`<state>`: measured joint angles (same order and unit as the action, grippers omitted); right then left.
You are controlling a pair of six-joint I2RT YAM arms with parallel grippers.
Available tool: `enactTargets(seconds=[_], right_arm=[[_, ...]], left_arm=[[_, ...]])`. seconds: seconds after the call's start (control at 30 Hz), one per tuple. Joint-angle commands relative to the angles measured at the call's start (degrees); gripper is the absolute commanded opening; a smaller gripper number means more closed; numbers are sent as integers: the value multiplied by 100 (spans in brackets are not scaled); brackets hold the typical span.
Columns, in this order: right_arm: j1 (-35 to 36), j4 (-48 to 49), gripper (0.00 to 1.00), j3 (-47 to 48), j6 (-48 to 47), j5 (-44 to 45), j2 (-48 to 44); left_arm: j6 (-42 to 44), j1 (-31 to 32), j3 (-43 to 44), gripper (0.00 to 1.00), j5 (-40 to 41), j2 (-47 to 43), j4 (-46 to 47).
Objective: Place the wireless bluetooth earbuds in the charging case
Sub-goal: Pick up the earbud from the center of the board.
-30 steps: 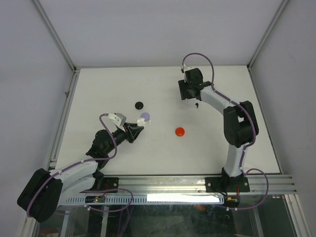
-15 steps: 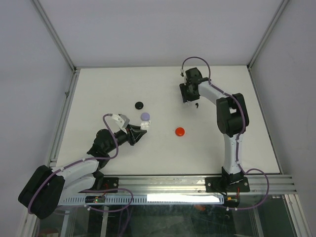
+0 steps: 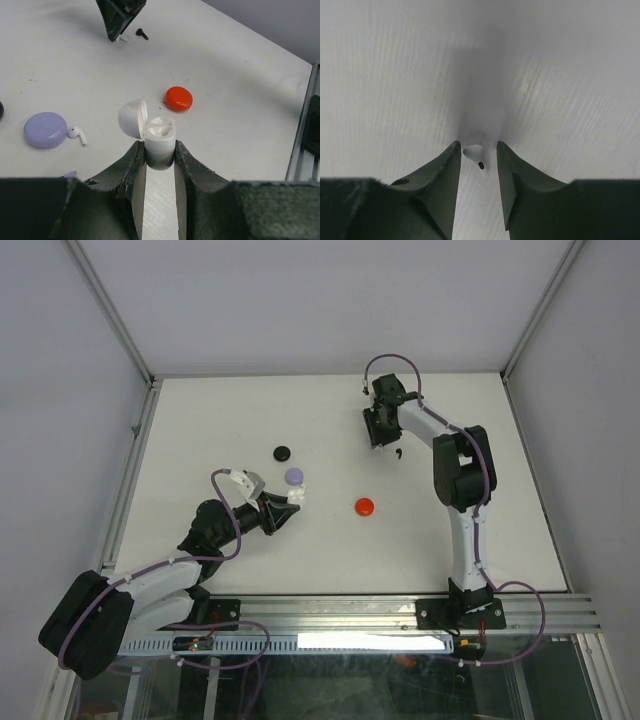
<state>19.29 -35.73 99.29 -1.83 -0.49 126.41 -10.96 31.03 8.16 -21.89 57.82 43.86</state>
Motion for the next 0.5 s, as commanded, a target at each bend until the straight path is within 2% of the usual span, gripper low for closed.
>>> enactTargets(seconds=[0.0,0.23,0.47], right_arm=[[20,-260,37,196,-72,88,111],[82,-558,35,249,-73,258,175],[236,-659,26,132,-40,487,173]], left_arm=[[157,-41,194,0,-176,-34,343],[169,-36,195,0,-175,-45,332],[160,-44,186,0,-163,-32,346]])
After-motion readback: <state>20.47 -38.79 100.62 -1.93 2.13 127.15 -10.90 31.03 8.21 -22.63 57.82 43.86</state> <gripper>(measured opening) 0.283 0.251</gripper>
